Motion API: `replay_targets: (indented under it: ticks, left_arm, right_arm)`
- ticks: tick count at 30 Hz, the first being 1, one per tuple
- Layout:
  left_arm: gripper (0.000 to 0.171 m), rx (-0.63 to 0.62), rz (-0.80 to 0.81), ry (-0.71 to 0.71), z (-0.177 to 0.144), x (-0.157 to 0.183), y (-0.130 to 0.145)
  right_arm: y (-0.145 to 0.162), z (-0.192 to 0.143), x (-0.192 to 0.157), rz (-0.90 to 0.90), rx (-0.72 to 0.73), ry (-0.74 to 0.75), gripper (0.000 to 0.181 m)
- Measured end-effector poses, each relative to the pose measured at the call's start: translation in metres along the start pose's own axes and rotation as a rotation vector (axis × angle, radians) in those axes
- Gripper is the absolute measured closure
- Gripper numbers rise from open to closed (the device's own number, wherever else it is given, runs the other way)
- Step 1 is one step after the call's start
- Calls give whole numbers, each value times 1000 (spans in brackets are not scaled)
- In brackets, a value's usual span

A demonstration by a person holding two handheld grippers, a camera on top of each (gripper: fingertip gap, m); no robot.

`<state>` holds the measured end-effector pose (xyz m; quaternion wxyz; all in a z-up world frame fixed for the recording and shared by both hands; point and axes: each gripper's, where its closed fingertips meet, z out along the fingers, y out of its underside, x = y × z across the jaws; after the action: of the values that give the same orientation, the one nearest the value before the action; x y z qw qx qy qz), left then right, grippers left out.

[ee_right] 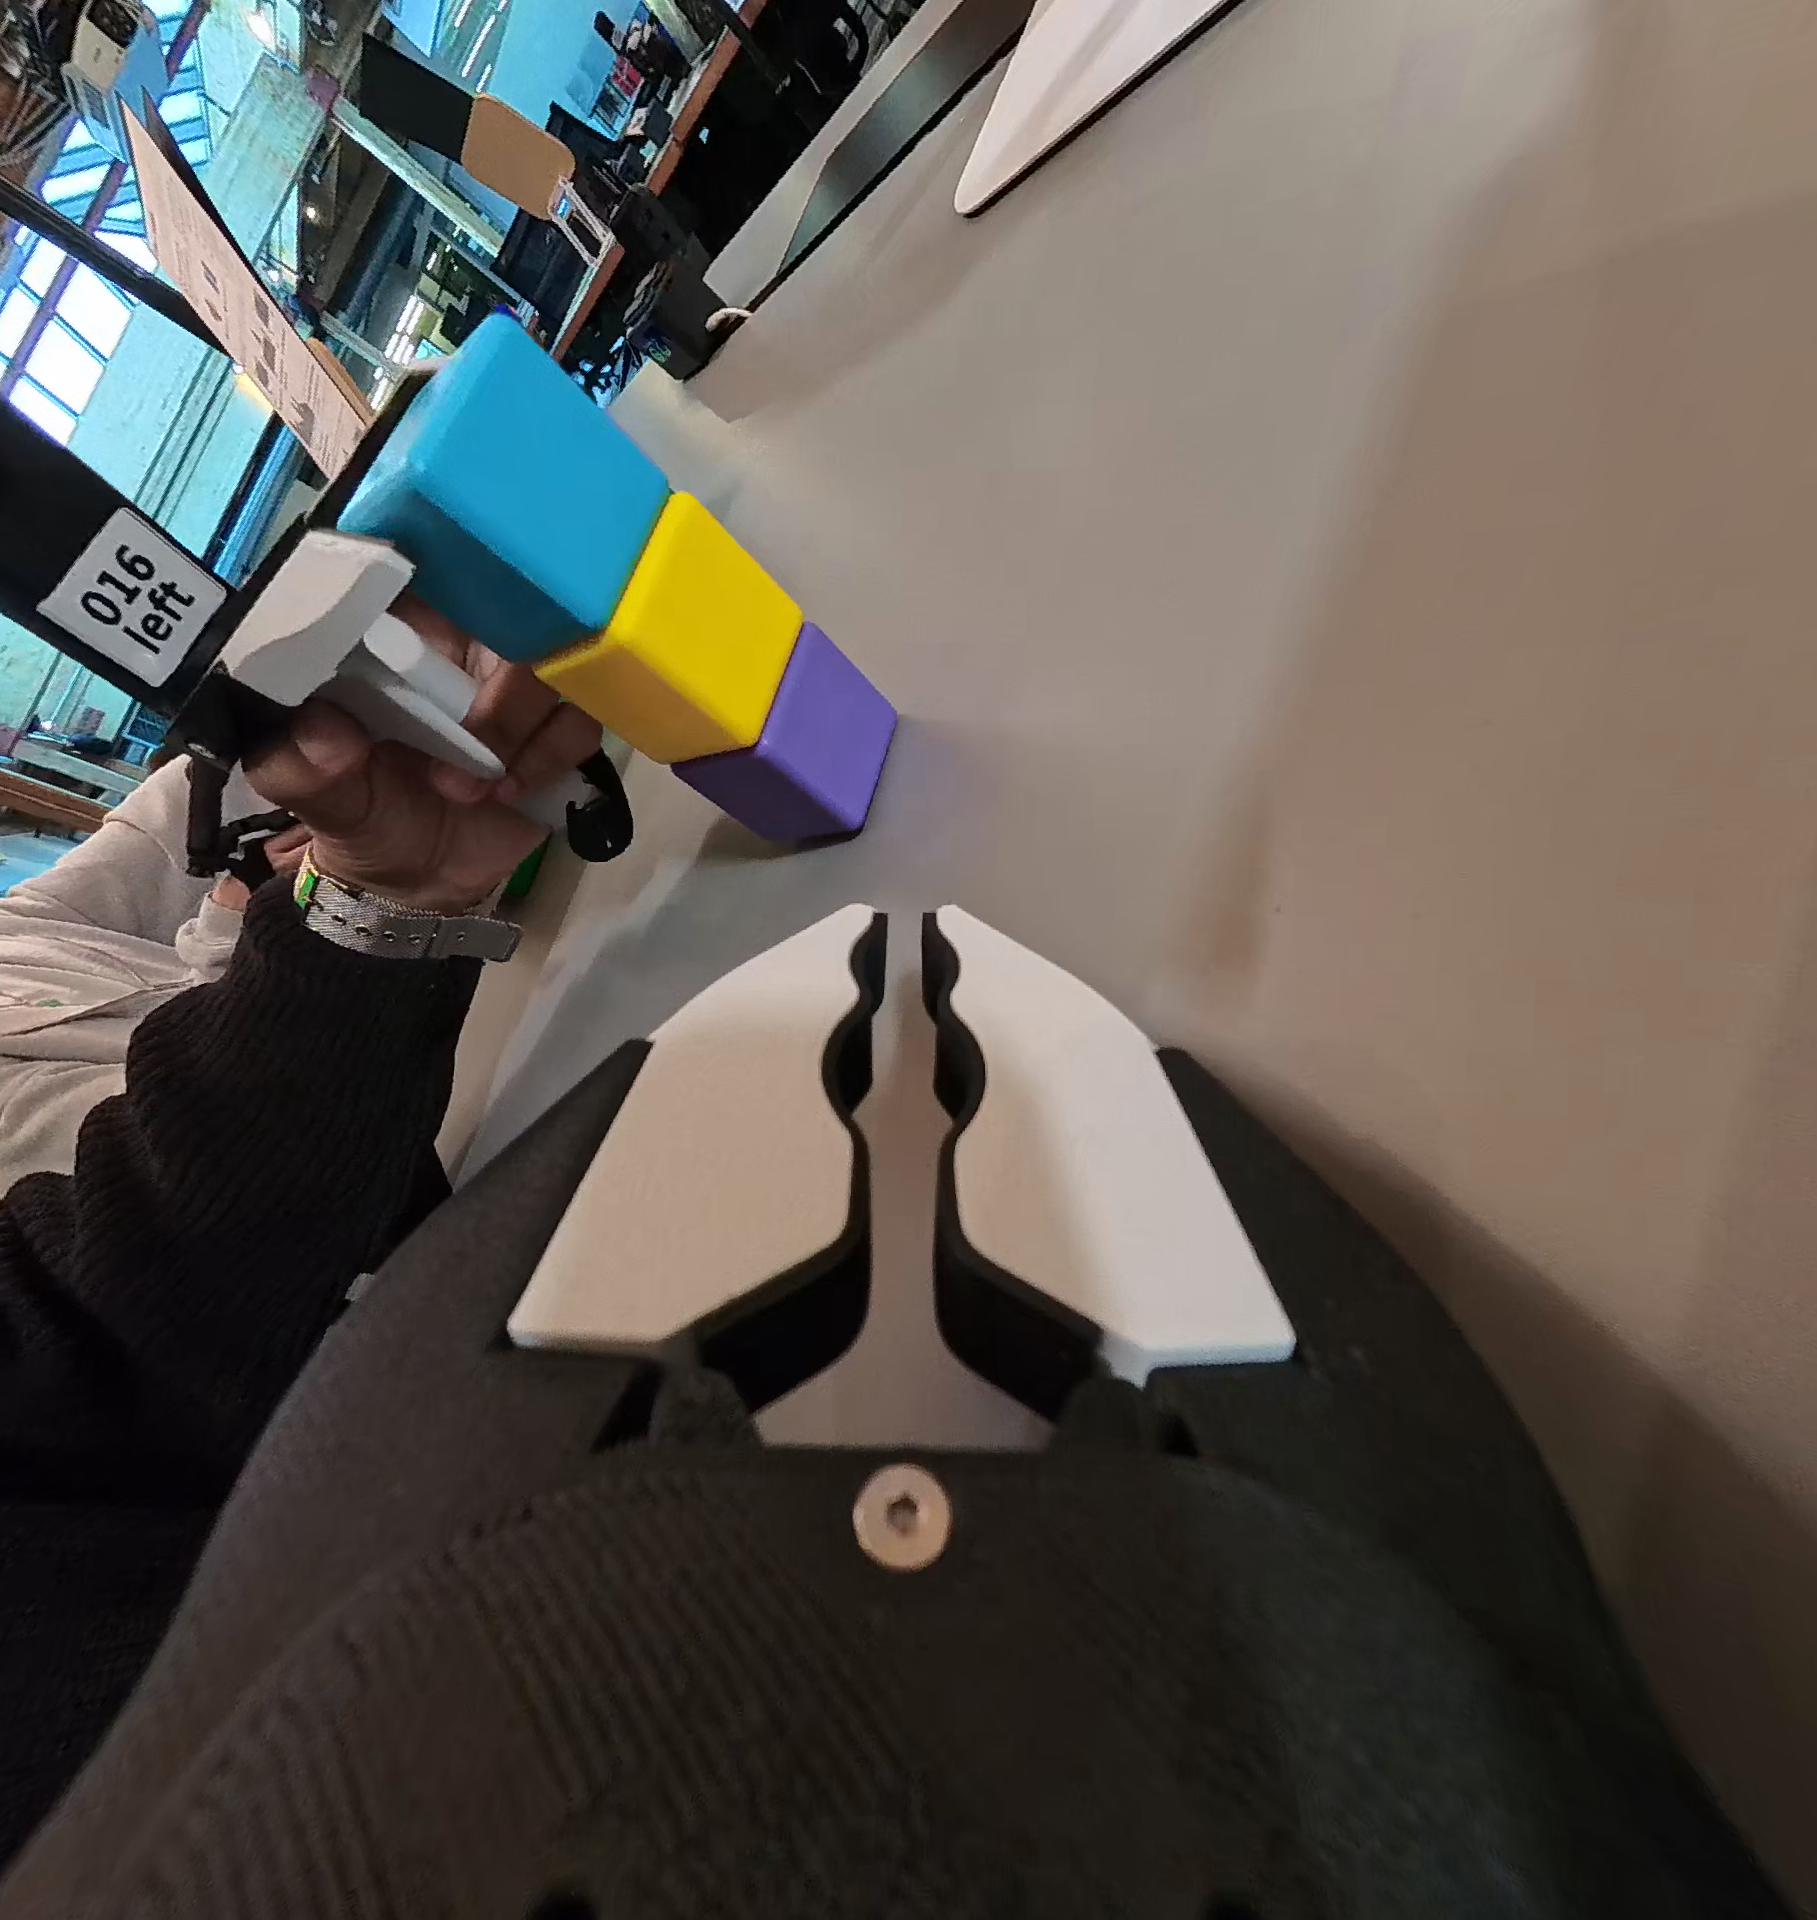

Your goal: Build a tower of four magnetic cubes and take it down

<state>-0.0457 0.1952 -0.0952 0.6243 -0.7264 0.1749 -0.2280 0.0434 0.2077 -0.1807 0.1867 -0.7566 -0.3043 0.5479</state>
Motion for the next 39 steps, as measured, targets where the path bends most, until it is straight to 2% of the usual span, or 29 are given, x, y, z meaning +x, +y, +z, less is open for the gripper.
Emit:
replay_targets:
  ticks: [13,19,27,39]
  left_arm:
    - [123,-15,-14,12,-7,-2,2]
    - [122,-39,-15,7,-13,5,9]
    - [111,-54,-47,-57,-26,3,17]
    - [117,-138,-72,-157,-38,3,42]
  right_arm:
    - [2,1,-2,-8,-9,-3,175]
    - [4,12,-8,-24,-35,-13,178]
    - [7,32,-21,-68,-73,-41,181]
    - [-20,49,-47,-300,90,-37,181]
